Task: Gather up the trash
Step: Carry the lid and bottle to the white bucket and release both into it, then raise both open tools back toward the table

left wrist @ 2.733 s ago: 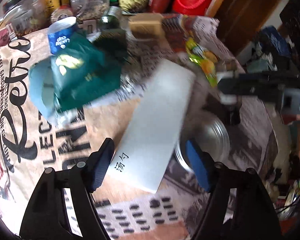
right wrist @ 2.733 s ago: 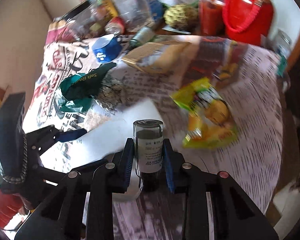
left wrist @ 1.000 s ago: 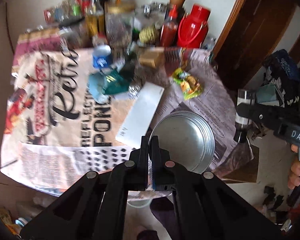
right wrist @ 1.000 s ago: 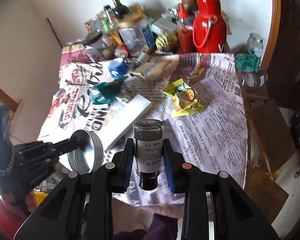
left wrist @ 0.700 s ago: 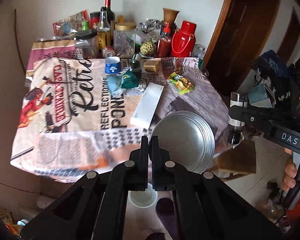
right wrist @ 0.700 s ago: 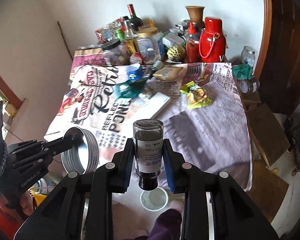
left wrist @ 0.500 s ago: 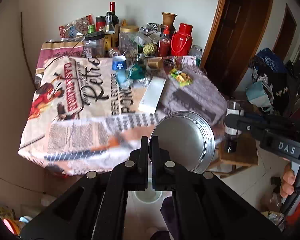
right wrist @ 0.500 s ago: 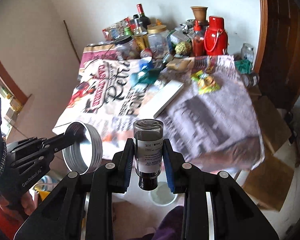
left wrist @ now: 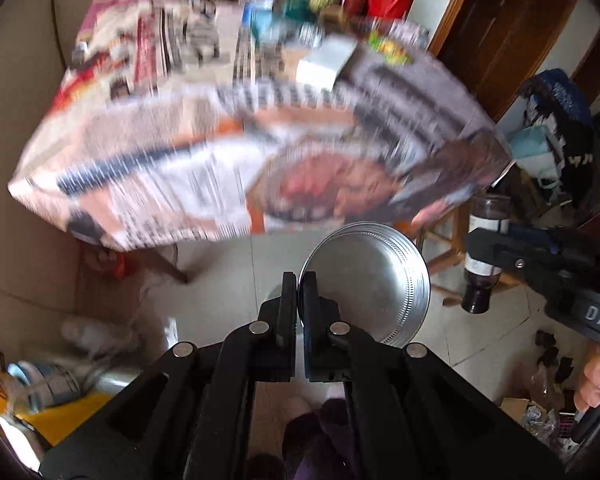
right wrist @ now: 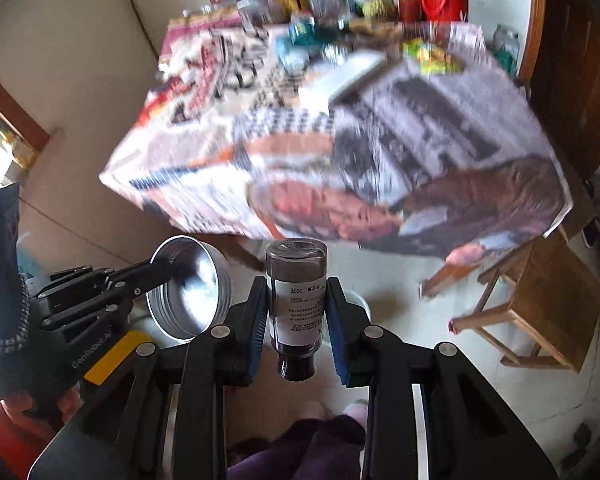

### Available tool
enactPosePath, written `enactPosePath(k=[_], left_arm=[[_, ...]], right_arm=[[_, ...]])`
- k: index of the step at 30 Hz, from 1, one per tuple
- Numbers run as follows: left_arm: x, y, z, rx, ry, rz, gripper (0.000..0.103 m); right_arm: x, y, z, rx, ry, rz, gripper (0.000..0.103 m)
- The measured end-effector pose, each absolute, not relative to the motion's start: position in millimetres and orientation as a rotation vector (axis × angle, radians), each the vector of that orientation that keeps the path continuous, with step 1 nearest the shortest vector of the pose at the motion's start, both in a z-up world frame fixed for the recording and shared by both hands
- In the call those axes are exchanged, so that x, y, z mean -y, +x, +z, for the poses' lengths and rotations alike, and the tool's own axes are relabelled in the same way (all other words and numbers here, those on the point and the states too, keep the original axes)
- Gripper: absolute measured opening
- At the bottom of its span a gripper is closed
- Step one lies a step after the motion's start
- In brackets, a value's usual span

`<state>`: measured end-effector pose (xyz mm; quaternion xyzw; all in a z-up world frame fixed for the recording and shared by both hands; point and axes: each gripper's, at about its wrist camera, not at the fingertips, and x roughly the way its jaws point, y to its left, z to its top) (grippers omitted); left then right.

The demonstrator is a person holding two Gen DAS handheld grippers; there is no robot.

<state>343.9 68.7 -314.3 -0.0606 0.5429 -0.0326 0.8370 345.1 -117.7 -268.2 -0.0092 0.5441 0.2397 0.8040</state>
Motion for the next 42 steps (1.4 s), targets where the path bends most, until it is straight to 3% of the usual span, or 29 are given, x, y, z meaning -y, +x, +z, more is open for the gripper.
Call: enactPosePath(k=[11, 20, 25, 31, 33, 34, 42], left_arm=[[-48, 376, -488, -1.298, -0.193, 0.013, 0.001], [-50, 387, -633, -1.377, -0.176, 0.029, 0.001], [-56, 386, -696, -1.422, -0.239, -0.008, 0.001], [-53, 388, -733, -1.438, -0.216, -0.034, 0.005], [-55, 390, -744, -1.464, -0.24, -0.025, 0.029], [-57, 390, -746, -1.466, -0.252, -0.019, 0.032], [-53, 390, -715, -1.443, -0.243, -0.012, 0.032]], right_arm=[[141, 366, -434, -1.341, -0.035, 0.495, 0.026], [133, 393, -565, -1.365, -0.057, 0.506, 0.026], [125, 404, -607, -1.359, -0.041, 0.513, 0.026], [121, 411, -635, -1.356, -0.013, 0.541, 0.029], [120, 414, -644, -1.392, 0.01, 0.541, 0.038], [120, 414, -646, -1.397, 0.013, 0.535, 0.041], [121, 409, -617, -1.387, -0.042, 0.509, 0.041]])
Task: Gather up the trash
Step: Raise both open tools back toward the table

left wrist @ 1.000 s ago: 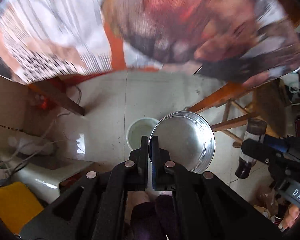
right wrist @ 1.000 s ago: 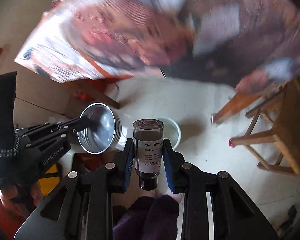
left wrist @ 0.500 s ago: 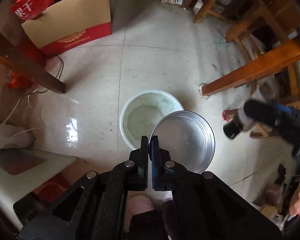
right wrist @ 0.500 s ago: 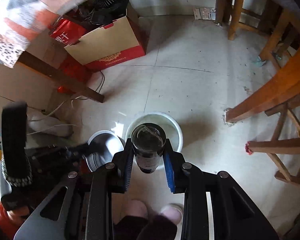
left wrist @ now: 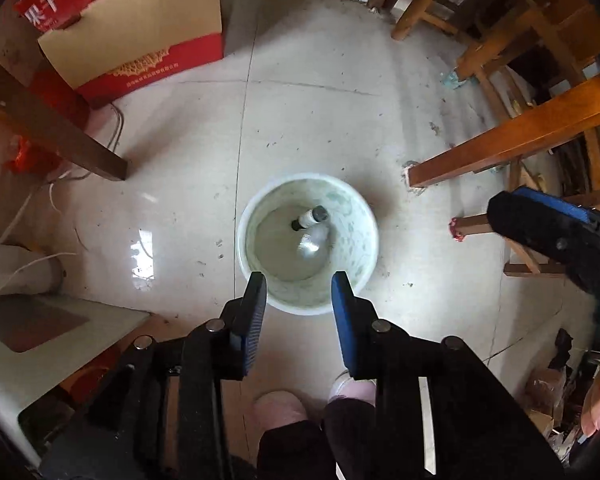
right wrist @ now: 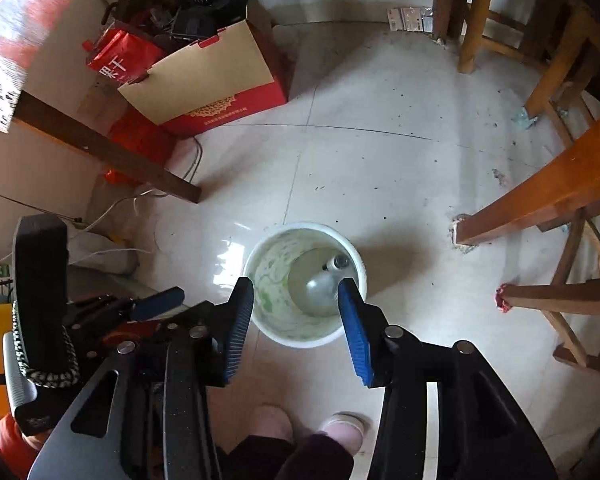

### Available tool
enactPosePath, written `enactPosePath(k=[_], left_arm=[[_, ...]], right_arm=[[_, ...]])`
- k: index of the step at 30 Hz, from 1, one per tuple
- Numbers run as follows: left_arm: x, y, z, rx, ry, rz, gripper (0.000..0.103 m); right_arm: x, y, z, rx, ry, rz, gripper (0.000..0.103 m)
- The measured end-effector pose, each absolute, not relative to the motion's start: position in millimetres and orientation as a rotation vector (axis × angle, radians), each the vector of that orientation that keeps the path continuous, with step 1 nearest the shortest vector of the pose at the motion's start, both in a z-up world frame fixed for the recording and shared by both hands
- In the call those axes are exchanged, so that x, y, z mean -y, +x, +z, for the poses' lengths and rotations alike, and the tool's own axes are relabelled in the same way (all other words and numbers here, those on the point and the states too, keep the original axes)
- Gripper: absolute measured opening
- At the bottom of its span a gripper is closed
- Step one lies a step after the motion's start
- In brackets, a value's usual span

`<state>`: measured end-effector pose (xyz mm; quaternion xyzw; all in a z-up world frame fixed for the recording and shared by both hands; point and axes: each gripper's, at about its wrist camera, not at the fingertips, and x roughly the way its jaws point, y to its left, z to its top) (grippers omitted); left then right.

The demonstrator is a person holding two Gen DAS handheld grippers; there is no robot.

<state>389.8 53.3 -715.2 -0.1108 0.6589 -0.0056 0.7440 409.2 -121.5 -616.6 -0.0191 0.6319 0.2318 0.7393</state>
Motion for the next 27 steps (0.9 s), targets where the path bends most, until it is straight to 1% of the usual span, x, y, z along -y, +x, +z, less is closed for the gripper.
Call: enactPosePath(k=[5, 11, 16, 22, 27], left_arm=[[-53, 384, -660, -1.436, -0.21, -0.034, 0.032], [-56, 374, -575, -1.398, -0.185, -0.033, 0.032], [-62, 363, -489, -1.335, -0.195, -0.016, 0.032], [-65, 349, -392, -1.241, -0.216, -0.022, 0.032], [-66, 344, -309, -1.132, -0.178, -0.05, 0.032]], right_arm=[[123, 406, -578, -1.387, -0.062, 0.502, 0.041], [122, 396, -501, -1.358, -0.08, 0.499, 0.041], [122, 388, -423, -1.309, -0.071, 0.495, 0.04], [118, 373, -324, -1.206, -0.051, 0.491, 0.04], [117, 357, -258, -1.114, -0.056, 0.475, 0.04]])
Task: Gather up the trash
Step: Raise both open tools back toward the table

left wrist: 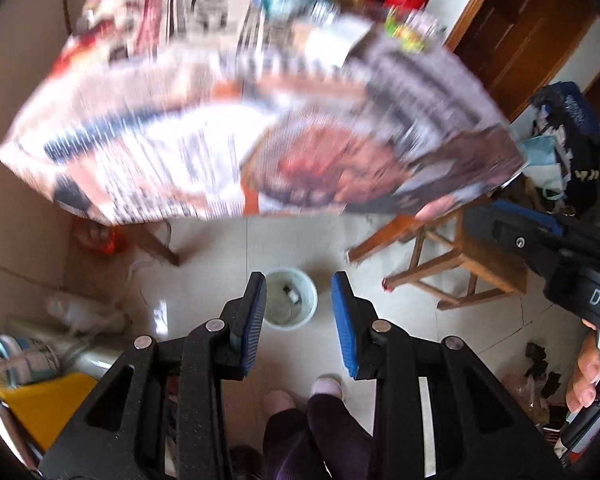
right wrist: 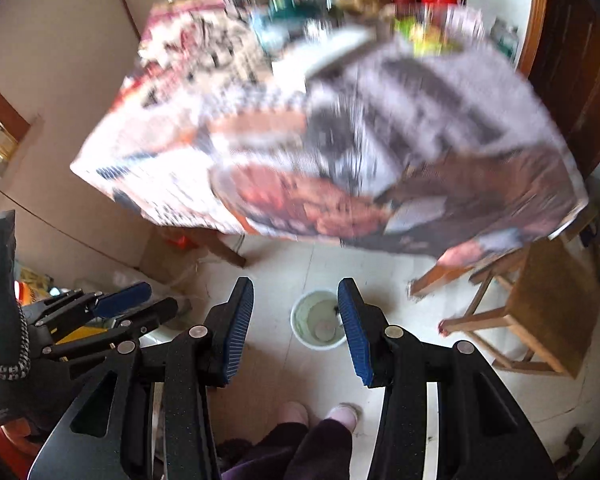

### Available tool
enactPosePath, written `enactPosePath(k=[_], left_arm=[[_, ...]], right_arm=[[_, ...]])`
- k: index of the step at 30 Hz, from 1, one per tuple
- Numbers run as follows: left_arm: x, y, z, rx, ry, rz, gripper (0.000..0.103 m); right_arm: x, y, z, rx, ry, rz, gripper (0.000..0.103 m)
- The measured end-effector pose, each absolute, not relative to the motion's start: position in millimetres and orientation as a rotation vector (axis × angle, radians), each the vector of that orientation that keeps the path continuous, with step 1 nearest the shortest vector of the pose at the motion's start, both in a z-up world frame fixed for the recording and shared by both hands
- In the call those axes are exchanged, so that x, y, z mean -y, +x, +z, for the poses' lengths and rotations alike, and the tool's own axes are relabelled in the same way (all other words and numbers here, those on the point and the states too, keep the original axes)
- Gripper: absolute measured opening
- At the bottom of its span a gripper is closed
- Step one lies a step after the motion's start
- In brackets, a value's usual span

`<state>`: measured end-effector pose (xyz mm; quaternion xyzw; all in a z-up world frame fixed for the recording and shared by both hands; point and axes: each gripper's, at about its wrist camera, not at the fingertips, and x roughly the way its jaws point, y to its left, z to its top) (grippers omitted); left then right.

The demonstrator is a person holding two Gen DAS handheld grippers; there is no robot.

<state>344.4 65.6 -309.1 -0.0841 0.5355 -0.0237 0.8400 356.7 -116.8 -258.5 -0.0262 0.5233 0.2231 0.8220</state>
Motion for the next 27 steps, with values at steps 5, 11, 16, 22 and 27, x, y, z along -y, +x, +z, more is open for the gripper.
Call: enactPosePath(k=[5, 11, 16, 22, 27], left_arm=[[-66, 334, -250, -1.043, -0.117, -0.078, 0.035], [-64, 325, -203, -0.971, -0.097, -0.103, 0.041], [-54, 330, -177, -0.919, -0.091, -0.127, 0.054], [-42, 362, -166, -0.914, -0.074, -0.165, 0.059], [-35, 401, -165, -0.902, -0.08, -0.138, 0.059]], right_arm=[[121, 344, -207, -1.049, -0.051, 0.452, 0.04], [128, 336, -154, -0.955, -0.024, 0.423, 0.04], [137, 336, -129, -0.881, -0.002, 0.386, 0.043], [158, 357, -122, -0.842, 0.026, 0.303, 0.067], [177, 393, -122, -0.842, 0.02, 0.304, 0.067]])
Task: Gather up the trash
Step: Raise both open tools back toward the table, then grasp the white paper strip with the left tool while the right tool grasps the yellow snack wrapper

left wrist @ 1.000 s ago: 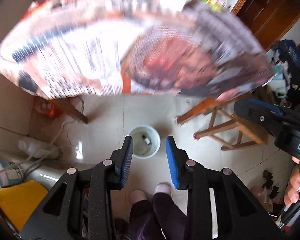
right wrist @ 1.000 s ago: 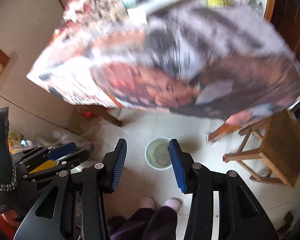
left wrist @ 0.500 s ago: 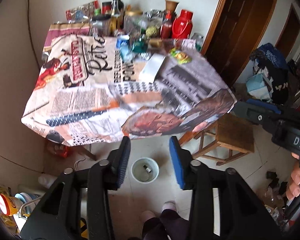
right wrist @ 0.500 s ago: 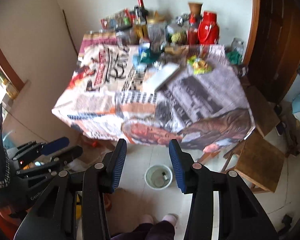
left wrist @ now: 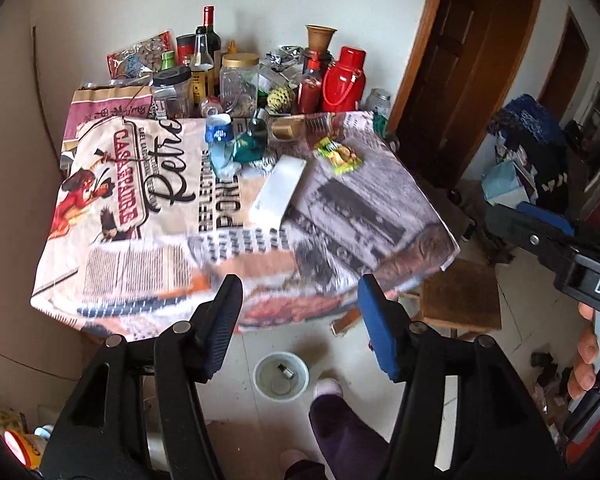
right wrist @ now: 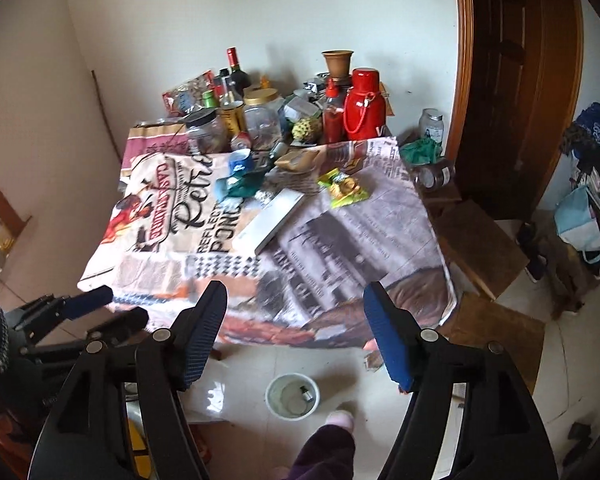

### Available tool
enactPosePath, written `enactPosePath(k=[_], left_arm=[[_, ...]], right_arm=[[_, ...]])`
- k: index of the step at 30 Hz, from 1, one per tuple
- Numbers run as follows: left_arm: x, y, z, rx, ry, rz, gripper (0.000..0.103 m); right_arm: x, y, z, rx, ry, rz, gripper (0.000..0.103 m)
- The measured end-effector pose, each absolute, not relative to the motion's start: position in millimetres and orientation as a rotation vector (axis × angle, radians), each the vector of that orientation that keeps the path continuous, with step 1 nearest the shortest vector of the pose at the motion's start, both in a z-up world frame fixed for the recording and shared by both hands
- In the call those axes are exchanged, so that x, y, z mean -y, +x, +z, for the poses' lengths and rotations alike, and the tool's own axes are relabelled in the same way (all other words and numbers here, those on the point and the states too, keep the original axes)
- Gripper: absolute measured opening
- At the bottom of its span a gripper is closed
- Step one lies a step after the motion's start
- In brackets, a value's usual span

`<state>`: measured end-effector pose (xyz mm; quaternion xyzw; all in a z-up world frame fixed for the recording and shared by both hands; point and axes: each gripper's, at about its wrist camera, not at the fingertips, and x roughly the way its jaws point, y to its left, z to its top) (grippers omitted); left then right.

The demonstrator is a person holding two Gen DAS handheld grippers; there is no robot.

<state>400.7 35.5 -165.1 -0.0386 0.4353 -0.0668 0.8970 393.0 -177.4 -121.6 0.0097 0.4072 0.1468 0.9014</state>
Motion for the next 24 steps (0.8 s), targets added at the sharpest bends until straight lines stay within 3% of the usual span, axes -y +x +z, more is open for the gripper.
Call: enactPosePath(k=[12, 24], left_arm=[[-19, 523, -175, -0.955, -0.084, -0.02, 0.059], [-19, 608, -235, -1.098, -0.165, 0.016, 0.059]], right_arm=[[222, 512, -143, -0.938, 0.008, 0.362, 0.067], [213, 610, -196, -1.065, -0.004, 0.414, 0.067]])
